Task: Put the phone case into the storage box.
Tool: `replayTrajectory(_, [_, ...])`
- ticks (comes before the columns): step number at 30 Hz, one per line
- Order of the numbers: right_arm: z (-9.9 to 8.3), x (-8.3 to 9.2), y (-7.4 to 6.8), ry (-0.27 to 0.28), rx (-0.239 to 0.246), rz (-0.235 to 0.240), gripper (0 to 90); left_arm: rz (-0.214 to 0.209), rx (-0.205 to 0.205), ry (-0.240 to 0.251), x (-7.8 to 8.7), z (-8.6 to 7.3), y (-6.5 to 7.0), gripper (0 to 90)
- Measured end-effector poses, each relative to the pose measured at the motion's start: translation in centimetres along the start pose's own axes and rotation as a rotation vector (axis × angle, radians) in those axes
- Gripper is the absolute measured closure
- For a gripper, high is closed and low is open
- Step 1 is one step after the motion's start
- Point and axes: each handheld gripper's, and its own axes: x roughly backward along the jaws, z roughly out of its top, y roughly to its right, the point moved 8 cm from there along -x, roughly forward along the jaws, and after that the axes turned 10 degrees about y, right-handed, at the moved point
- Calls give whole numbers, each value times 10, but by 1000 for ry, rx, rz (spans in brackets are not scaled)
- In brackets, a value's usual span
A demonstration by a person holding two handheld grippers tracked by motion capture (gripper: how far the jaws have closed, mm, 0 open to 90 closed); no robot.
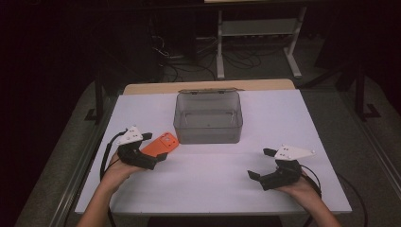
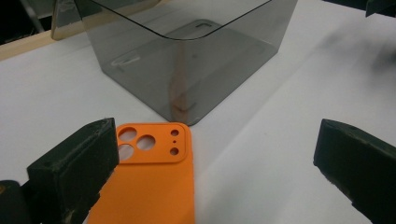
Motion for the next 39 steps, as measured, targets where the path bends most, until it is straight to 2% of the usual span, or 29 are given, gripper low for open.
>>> replayTrajectory(9, [0,0,1,2,-2,-3,0,5,0,13,1,11,-14,0])
replayTrajectory(23, [1,0,2,4,1,-5,0,11,2,5,-4,17,-30,0])
replayTrajectory(30, [2,0,2,7,1,-5,0,7,10,27,-6,23,-38,0])
replayTrajectory(39, [2,0,1,7,5,-6,0,28,15,20,-10,20,-48,0])
